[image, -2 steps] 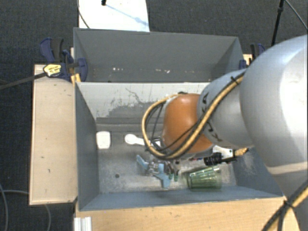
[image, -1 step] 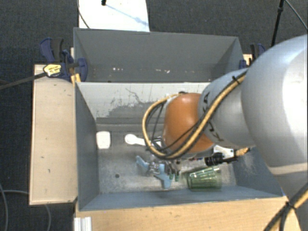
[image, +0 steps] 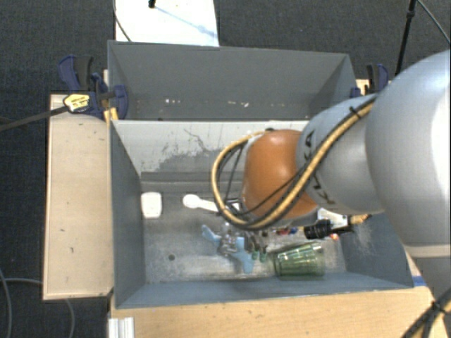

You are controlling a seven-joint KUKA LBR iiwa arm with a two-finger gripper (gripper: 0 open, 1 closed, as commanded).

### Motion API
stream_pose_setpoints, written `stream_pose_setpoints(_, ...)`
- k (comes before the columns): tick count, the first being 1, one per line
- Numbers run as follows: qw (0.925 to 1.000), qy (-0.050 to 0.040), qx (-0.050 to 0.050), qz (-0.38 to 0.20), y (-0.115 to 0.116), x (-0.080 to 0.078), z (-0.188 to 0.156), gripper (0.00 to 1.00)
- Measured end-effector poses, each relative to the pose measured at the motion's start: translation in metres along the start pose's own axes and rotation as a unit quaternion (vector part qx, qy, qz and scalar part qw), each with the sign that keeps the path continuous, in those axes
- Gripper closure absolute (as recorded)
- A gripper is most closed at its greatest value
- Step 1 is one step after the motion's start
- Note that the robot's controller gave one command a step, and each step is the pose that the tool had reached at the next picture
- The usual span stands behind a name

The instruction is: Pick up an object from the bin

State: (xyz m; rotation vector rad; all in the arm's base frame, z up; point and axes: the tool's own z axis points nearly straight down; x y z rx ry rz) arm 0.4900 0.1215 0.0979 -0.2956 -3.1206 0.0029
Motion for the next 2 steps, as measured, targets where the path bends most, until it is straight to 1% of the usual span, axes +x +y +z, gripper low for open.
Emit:
stream_pose_setpoints(1,1.0,-0.0059,-0.003,0.0,0.0012,-0.003,-0.016,1.0)
stream_pose_setpoints(2,1.0,-0.0029,-0.001,0.001,0.0004,-0.0011,-0.0249,1.0)
